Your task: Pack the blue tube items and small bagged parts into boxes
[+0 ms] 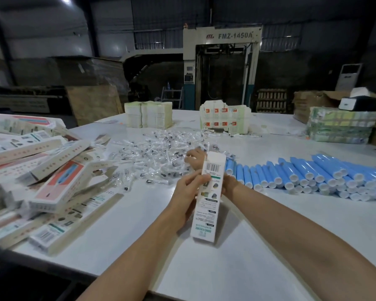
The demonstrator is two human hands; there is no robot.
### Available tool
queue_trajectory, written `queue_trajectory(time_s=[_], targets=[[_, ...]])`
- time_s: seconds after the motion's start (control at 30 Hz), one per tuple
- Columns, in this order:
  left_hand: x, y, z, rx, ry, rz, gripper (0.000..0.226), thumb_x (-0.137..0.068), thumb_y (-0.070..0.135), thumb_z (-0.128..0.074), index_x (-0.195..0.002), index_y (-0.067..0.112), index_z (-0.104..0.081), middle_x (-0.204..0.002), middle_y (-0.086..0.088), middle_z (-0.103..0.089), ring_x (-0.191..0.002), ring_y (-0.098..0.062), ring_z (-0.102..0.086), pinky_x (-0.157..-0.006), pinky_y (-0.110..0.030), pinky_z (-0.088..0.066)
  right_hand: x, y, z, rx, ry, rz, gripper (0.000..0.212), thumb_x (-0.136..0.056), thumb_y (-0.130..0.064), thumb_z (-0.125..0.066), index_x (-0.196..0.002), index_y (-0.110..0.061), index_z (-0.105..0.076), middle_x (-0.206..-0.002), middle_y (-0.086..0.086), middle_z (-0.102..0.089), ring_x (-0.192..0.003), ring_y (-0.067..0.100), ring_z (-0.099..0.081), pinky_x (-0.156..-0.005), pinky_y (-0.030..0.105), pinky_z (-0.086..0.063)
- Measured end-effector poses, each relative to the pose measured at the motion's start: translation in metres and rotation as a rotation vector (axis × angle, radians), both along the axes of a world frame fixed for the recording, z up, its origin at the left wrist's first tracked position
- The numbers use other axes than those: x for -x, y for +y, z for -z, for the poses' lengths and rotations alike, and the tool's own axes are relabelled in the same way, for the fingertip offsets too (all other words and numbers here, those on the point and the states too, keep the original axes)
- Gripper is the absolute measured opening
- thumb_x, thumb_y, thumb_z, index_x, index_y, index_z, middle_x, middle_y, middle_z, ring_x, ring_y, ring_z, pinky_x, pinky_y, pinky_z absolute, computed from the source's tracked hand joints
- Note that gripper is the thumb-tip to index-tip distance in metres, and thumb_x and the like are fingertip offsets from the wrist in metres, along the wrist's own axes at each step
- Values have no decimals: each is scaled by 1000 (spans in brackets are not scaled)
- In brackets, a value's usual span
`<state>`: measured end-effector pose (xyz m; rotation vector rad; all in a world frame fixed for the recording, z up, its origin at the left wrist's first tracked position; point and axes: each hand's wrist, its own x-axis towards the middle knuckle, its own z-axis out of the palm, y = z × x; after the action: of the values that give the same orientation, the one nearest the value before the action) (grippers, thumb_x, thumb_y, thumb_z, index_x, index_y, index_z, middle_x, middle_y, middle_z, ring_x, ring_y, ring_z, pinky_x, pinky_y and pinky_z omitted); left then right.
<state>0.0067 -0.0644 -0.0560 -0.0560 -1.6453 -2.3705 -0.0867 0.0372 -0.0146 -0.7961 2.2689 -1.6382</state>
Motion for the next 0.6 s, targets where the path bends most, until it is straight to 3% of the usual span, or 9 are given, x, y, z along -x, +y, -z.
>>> queue_trajectory(time_s=[0.03,0.07,0.17,0.2,0.27,0.33,0.43,0.6], targets=[[1,1,-1,-9,2,7,31,-89,29,-78,-118,18,-82,-119,-26,-77,-110,-47,-74,-92,-53,-62,-5,3,-10,95,9,-3,71,-114,-8,-26,-51,-13,-59,-36,-6,-51,-29,2,-50,-36,13,-40],[1,2,-2,-12,2,12,33,-89,29,-80,-120,18,-81,-120,-25,-77,-110,-46,-75,-89,-50,-63,1,4,-15,109,103,10,65,-113,-15,-33,-55,-14,-63,-45,-5,-55,-38,2,-52,-43,13,-43],[1,6,-5,13,11,42,32,-88,28,-83,-119,20,-82,-120,-21,-79,-103,-36,-78,-76,-40,-66,23,11,-18,284,304,141,14,-102,-15,-53,-97,-9,-65,-86,1,-62,-75,10,-58,-75,30,-48],[1,7,-5,18,14,48,32,-88,28,-83,-119,20,-82,-119,-20,-79,-100,-34,-79,-74,-38,-66,30,20,-18,303,366,237,12,-103,-11,-57,-111,-10,-66,-89,0,-64,-78,11,-60,-77,31,-49],[1,8,-6,13,11,43,37,-85,28,-85,-121,19,-81,-118,-18,-80,-96,-30,-80,-73,-36,-66,36,42,-23,317,483,388,32,-101,-9,-65,-132,-14,-58,-90,-2,-71,-82,11,-68,-79,26,-55],[1,9,-7,16,4,36,42,-83,28,-89,-122,18,-80,-119,-18,-80,-96,-30,-80,-74,-37,-67,38,64,-31,428,445,449,40,-98,-11,-70,-131,-14,-49,-89,1,-76,-85,12,-72,-82,26,-57],[-1,10,-8,29,2,44,33,-82,29,-91,-114,25,-84,-119,-18,-80,-96,-29,-80,-76,-39,-67,29,85,-52,620,358,394,31,-98,-13,-70,-120,-14,-48,-89,2,-78,-80,10,-72,-73,23,-56],[-4,16,-9,85,31,66,40,-85,32,-86,-125,24,-80,-123,-16,-79,-96,-27,-79,-72,-34,-66,2,87,-71,582,362,155,27,-96,-7,-72,-117,-5,-55,-86,6,-77,-80,21,-75,-70,28,-58]])
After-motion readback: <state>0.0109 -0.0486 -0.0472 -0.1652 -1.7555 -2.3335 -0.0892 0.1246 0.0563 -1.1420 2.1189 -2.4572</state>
